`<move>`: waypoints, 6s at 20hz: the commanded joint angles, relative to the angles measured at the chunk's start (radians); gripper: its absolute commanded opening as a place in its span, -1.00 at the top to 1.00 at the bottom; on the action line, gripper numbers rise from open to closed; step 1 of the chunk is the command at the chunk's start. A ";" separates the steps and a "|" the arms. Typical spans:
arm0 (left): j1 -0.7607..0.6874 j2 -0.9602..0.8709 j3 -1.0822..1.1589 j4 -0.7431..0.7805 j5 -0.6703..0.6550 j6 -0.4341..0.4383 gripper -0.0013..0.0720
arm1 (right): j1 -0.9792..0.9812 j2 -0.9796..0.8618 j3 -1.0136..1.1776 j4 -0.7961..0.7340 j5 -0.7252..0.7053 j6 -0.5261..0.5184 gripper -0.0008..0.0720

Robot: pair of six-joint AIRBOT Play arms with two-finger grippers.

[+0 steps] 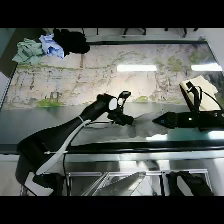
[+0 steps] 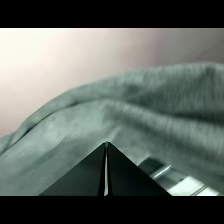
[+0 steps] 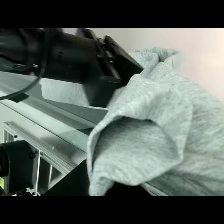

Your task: Fold the shirts.

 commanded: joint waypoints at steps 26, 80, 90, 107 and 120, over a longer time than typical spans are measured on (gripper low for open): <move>0.940 0.880 -0.486 0.034 -0.159 0.265 0.93 | 0.940 -0.958 0.552 0.261 -0.656 0.044 0.94; 0.865 0.929 -0.486 0.039 -0.174 0.215 0.93 | 0.154 -0.015 -0.010 0.005 -0.502 0.074 0.94; 0.865 0.929 -0.486 0.032 -0.167 0.215 0.93 | -0.077 -0.143 0.311 0.010 -0.514 -0.031 0.94; 0.864 0.929 -0.486 0.031 -0.122 0.198 0.93 | -0.294 -0.943 1.263 0.094 -0.479 -0.155 0.95; 0.864 0.929 -0.486 0.031 -0.122 0.156 0.93 | -0.494 -0.975 1.264 0.271 -0.446 -0.344 0.95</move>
